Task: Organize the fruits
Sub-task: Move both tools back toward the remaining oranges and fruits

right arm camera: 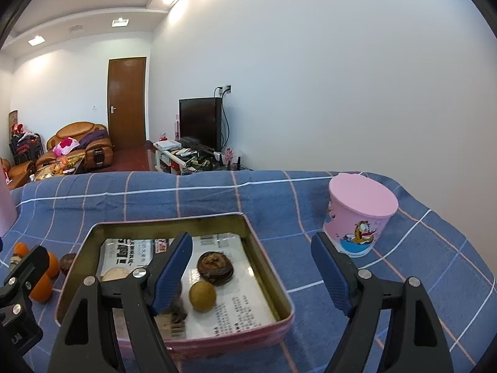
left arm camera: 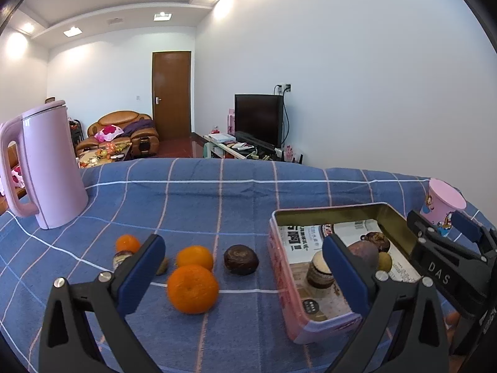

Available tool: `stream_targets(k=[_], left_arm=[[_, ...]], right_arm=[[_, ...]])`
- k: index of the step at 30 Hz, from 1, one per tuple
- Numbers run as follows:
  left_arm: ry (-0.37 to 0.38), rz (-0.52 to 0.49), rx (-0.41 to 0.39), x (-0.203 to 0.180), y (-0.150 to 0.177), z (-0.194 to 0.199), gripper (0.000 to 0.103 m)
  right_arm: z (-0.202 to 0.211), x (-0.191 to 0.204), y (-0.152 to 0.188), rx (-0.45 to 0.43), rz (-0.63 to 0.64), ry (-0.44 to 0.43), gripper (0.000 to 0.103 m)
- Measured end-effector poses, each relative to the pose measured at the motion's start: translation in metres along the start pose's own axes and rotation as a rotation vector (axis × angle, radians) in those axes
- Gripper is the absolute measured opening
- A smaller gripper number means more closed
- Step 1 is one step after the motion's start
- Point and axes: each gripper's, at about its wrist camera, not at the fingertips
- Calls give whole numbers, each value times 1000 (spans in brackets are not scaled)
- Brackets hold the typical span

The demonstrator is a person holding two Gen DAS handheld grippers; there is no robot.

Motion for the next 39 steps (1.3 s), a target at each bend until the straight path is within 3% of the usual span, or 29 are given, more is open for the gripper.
stream_targets(k=[18, 39], left_arm=[[-29, 25, 32, 60, 2, 1, 103], [-132, 58, 50, 146, -7, -10, 103]], right_arm=[[16, 58, 5, 35, 26, -44, 80], [20, 133, 5, 64, 79, -124, 80]])
Point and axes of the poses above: each gripper's, at about its wrist camera, not at the fingertips, and z roughly against the way its jaws point, x to its left, y to its underside, and after that the axes turned 2 degrees about z, right-handed
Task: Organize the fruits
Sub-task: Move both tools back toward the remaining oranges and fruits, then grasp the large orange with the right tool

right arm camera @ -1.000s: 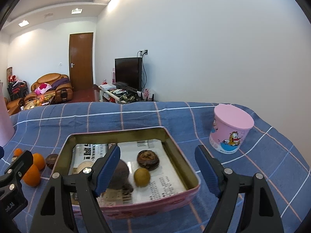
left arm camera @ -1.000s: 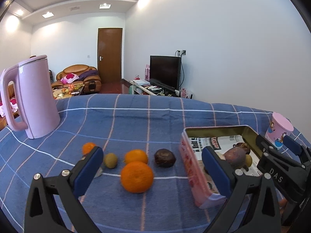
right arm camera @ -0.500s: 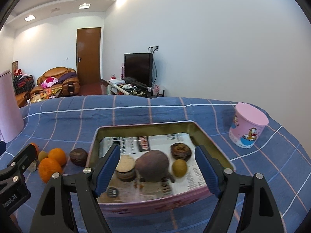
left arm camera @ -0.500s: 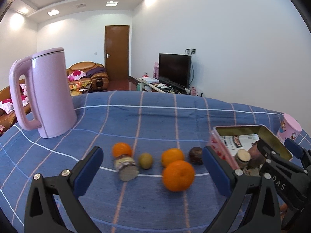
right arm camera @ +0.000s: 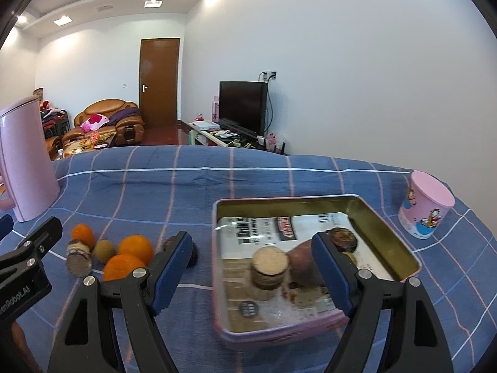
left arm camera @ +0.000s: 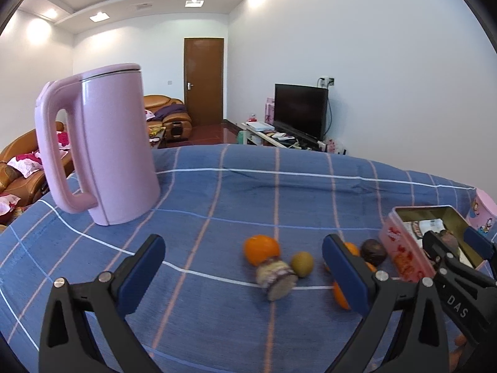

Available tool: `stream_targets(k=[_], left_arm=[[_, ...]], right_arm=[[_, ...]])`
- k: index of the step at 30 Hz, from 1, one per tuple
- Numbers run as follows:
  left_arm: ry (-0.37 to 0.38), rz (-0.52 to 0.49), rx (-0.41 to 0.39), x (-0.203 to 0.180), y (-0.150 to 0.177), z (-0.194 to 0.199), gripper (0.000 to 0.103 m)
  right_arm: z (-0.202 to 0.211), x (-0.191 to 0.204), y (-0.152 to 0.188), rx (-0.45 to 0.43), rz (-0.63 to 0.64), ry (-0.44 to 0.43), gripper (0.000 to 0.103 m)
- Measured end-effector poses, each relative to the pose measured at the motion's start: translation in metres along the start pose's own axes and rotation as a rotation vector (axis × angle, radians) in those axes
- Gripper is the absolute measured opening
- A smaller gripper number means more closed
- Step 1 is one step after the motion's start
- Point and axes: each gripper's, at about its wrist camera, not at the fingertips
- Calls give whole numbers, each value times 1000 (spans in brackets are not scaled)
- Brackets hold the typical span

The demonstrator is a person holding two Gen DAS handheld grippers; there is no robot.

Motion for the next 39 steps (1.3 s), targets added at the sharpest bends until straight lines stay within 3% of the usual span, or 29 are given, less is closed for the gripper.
stream_targets(k=[6, 13, 16, 18, 22, 29, 34, 39], left_arm=[[-38, 7, 21, 20, -5, -9, 103], [-144, 11, 49, 43, -10, -23, 103], [-169, 32, 59, 55, -12, -26, 103], [-171, 60, 70, 64, -14, -28, 103], [-163, 94, 93, 72, -13, -31, 103], [-137, 56, 105, 62, -12, -34, 103], [-77, 31, 111, 52, -11, -33, 103], [-44, 10, 98, 45, -10, -31, 103]], right_arm=[[0, 17, -3, 2, 1, -40, 80], [11, 27, -2, -52, 41, -123, 80], [10, 39, 0, -27, 80, -205, 69], [5, 48, 1, 22, 98, -274, 69], [-8, 60, 1, 93, 118, -331, 69], [-42, 80, 7, 276, 103, -396, 68], [-52, 85, 10, 336, 97, -405, 51], [-52, 79, 9, 333, 55, -443, 48]])
Point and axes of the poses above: each gripper's, at about its wrist camera, not at the fingertips, and z roughly against the way its jaws point, x to its left, y to its underside, and after that the axes turned 2 degrees about z, right-handed
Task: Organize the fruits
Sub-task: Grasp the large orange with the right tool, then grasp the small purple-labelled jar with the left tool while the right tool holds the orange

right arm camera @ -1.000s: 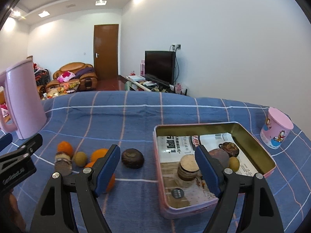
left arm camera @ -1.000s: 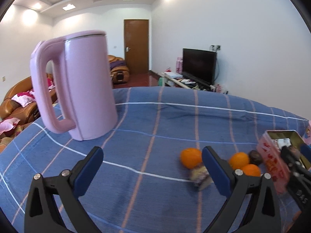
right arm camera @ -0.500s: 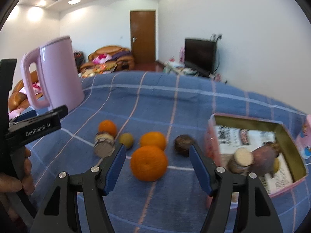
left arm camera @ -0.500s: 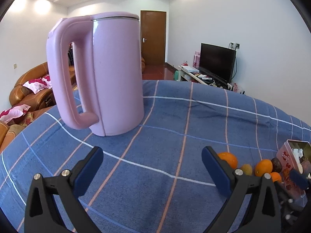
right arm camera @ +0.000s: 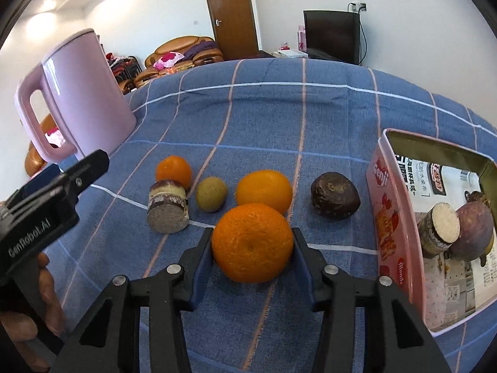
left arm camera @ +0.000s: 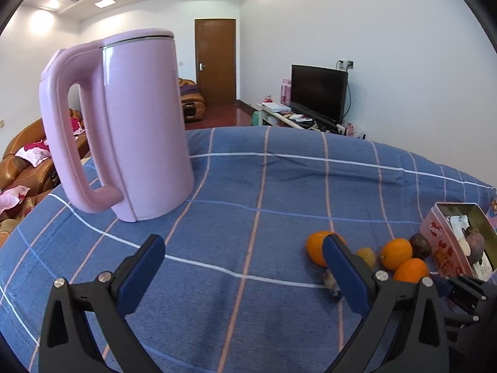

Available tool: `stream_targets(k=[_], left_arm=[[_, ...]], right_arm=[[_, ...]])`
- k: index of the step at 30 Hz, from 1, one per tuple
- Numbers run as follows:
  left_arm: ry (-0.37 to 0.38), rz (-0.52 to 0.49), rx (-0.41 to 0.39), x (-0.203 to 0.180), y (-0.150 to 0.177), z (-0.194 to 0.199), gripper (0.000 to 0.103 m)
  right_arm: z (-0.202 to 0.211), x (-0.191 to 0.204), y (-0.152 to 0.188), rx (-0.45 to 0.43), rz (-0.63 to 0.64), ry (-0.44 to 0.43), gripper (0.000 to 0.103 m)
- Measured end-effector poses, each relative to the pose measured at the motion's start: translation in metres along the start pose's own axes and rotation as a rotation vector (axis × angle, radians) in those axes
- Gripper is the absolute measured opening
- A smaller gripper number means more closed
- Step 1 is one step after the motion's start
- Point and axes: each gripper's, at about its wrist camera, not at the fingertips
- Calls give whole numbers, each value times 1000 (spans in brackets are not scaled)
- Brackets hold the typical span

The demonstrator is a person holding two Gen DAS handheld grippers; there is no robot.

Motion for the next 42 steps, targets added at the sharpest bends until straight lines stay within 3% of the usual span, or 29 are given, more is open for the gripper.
stream_targets(k=[3, 8, 12, 16, 25, 30, 32, 35, 39, 42], left_arm=[[32, 10, -17, 0, 1, 3, 103], [101, -29, -31, -16, 5, 8, 103], [140, -53, 8, -36, 7, 4, 102], [99, -96, 68, -55, 9, -6, 91], [52, -33, 304, -68, 23, -46, 66], [22, -39, 301, -75, 21, -50, 65], [35, -35, 295, -74, 22, -49, 52], [60, -24, 288, -71, 22, -45, 42], [86, 18, 271, -63, 22, -41, 42], [75, 35, 210, -61, 20, -27, 42]], right_arm=[[20, -3, 3, -97, -1, -21, 48], [58, -7, 2, -267, -7, 25, 48], [73, -21, 0, -344, -34, 147, 48], [75, -35, -2, -339, -76, 167, 48], [73, -41, -5, -327, -106, 158, 49], [72, -43, -3, -315, -110, 157, 49], [71, -44, -3, -312, -113, 156, 49], [69, -44, -2, -310, -111, 159, 49], [68, -41, -1, -312, -100, 166, 49], [70, -39, 0, -330, -83, 180, 49]])
Point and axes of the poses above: each gripper's, at about its wrist camera, not at the fingertips, and z roughly against the way its jaws point, x to its left, y to its underside, and after that the axes turned 2 degrees about z, right-handed
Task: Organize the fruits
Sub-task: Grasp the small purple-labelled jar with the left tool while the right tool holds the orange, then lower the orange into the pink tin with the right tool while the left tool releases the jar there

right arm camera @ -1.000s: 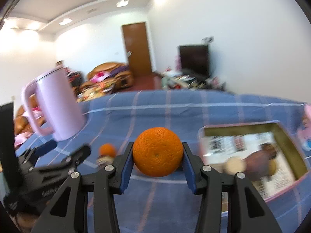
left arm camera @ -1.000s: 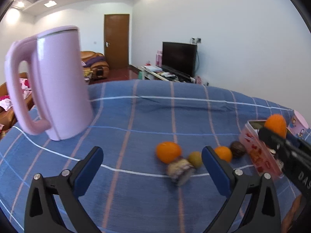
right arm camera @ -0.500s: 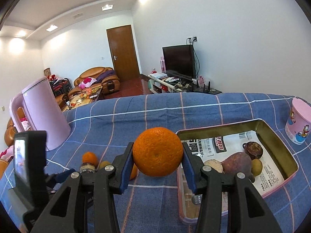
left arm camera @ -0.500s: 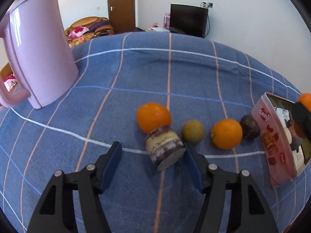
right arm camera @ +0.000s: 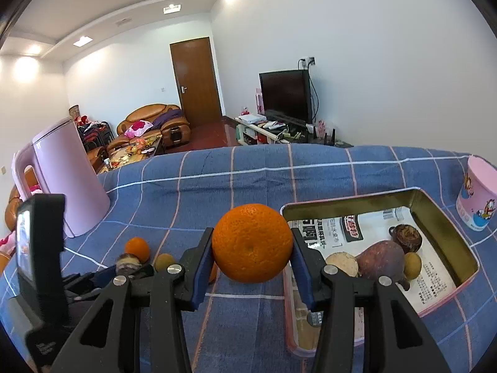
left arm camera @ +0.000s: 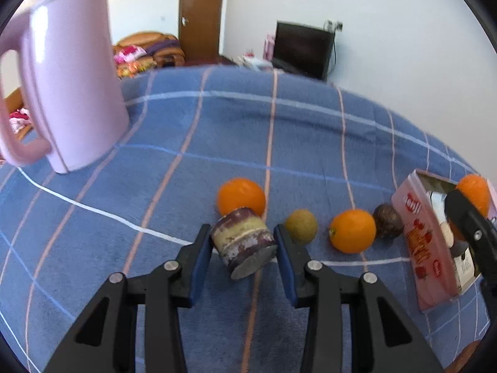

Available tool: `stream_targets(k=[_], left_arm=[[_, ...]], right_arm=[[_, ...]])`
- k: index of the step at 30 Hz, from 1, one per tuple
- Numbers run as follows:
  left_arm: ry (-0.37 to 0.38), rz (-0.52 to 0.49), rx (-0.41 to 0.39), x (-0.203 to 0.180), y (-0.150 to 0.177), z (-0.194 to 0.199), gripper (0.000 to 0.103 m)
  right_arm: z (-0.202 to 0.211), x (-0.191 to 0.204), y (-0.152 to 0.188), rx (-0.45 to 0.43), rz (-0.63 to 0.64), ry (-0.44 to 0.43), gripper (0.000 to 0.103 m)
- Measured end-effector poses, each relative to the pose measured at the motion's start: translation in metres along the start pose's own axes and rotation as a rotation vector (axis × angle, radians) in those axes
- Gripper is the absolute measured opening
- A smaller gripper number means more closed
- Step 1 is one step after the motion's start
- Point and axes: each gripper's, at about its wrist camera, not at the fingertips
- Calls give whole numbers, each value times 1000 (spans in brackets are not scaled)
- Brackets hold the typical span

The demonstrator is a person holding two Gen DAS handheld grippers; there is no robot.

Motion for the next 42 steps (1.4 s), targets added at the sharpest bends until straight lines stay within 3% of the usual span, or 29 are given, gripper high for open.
stream_targets(k=[7, 12, 22, 42], left_arm=[[-55, -14, -193, -8, 8, 37, 42], [-74, -23, -277, -10, 10, 51, 42], [-75, -72, -308, -26, 17, 58, 42], [-23, -131, -304, -83, 32, 63, 42]], right_arm=[[7, 9, 2, -52, 59, 21, 49], [7, 15, 6, -48, 93, 2, 49], [18, 0, 18, -45, 152, 21, 49], [40, -64, 18, -78, 136, 92, 49]])
Point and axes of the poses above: each gripper's, at about its wrist camera, not at the fingertips, and z roughly against the way its jaws point, x to its left, y to its underside, and after that the axes turned 2 degrees about z, right-handed
